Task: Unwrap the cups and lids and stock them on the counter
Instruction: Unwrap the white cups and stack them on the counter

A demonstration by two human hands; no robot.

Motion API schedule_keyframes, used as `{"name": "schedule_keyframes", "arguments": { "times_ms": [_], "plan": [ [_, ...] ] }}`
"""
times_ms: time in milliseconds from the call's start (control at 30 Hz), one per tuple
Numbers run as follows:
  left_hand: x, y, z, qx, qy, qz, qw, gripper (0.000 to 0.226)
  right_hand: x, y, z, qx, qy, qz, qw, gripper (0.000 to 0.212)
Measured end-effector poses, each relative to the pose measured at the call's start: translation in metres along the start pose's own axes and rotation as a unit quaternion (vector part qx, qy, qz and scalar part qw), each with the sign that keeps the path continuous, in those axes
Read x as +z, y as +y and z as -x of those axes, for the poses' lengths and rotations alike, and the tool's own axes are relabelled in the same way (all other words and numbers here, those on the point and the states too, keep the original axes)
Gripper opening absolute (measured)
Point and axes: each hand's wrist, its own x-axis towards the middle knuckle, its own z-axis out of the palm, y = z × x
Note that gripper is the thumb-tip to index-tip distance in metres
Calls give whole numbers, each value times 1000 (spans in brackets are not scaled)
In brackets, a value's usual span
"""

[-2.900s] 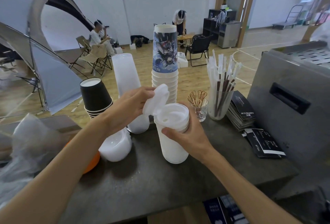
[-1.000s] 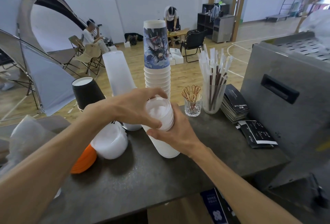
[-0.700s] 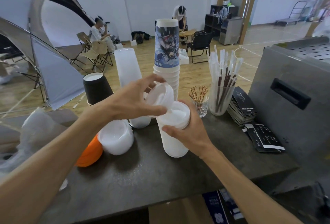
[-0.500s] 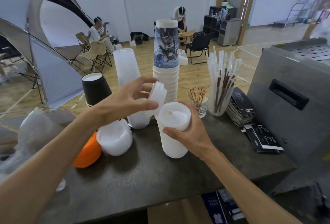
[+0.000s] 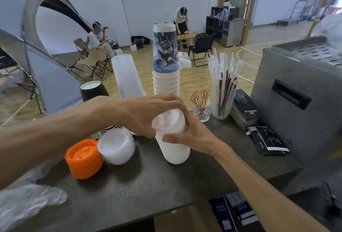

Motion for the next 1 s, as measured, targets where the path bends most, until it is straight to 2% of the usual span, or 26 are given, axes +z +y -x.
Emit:
{"name": "schedule_keyframes", "arguments": {
  "times_ms": [133, 300, 367, 433, 567, 700, 867, 1000],
  "plan": [
    [-2, -7, -7, -24, -46, -30, 998, 96, -12, -5, -3, 10, -47, -1, 999, 74],
    [5, -20, -13, -33, -28, -3, 999, 94, -7, 6, -4, 36, -49, -32, 998, 73],
    [10, -25, -12, -45, -9, 11, 999, 92, 2, 18, -3, 48, -25, -39, 998, 84],
    [22, -25, -13, -56, 31, 20, 998, 90, 13, 29, -2, 51, 1, -38, 998, 95],
    [53, -30, -17, -57, 163, 41, 984, 83, 29, 46, -2, 56, 49, -58, 996, 93],
    [65, -43, -7, -82, 221, 100, 967, 77, 43, 74, 12, 98, 73, -45, 991, 100],
    [97, -31, 26, -125, 325, 180, 920, 88, 39, 78, 24, 106, 62, 26, 992, 90],
    [115, -26, 52, -164, 342, 281, 882, 89, 17, 54, 37, 64, 38, 62, 995, 85]
  ]
}}
